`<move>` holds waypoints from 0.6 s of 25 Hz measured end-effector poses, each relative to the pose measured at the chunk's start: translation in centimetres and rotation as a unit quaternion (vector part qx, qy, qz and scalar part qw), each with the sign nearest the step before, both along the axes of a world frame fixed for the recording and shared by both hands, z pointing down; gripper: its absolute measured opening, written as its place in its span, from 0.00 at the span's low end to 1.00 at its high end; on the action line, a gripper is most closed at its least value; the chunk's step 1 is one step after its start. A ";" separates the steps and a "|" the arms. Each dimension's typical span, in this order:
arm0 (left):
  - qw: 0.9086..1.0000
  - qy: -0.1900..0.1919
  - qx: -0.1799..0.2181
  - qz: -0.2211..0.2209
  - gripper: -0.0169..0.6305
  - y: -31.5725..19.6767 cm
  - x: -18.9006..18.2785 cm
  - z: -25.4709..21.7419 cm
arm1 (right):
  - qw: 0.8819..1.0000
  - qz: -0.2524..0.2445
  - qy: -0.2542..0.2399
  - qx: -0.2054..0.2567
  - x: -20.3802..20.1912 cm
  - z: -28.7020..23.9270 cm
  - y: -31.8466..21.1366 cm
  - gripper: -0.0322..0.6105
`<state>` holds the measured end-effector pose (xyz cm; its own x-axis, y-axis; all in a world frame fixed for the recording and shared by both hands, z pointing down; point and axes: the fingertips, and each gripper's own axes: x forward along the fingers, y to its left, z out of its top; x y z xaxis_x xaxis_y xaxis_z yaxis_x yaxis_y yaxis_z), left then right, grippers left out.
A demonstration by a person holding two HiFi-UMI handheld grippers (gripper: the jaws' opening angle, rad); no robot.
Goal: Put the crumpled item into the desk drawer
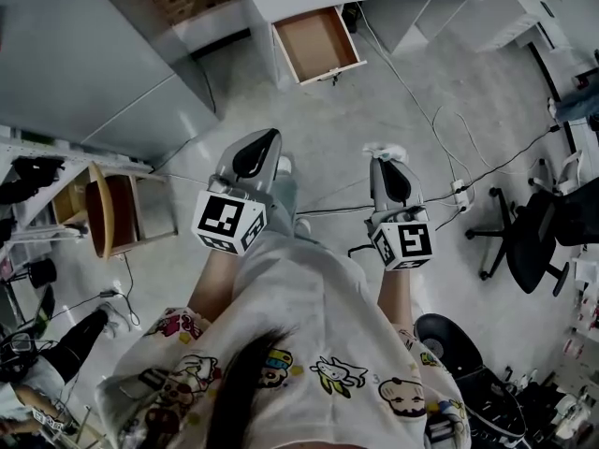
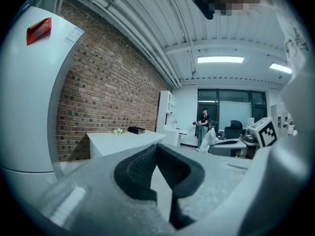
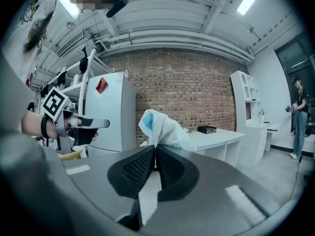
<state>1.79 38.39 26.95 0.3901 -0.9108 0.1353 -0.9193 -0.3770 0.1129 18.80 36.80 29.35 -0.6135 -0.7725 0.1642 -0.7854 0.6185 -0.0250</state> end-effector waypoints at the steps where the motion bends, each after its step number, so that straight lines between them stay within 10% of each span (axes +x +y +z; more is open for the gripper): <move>1: 1.000 0.001 -0.001 0.001 0.02 -0.6 0.0 0.1 | 1.000 0.001 0.001 -0.001 0.0 0.1 -0.6 0.07; 15: 1.000 0.001 -0.013 0.022 0.02 -14.9 -5.3 0.9 | 1.000 0.013 0.013 -0.014 -5.4 0.6 -14.5 0.07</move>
<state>-3.52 23.48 27.85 0.4301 -0.8888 0.1584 -0.9016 -0.4139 0.1257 13.39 22.32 30.00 -0.5892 -0.7823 0.2021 -0.8013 0.5978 -0.0218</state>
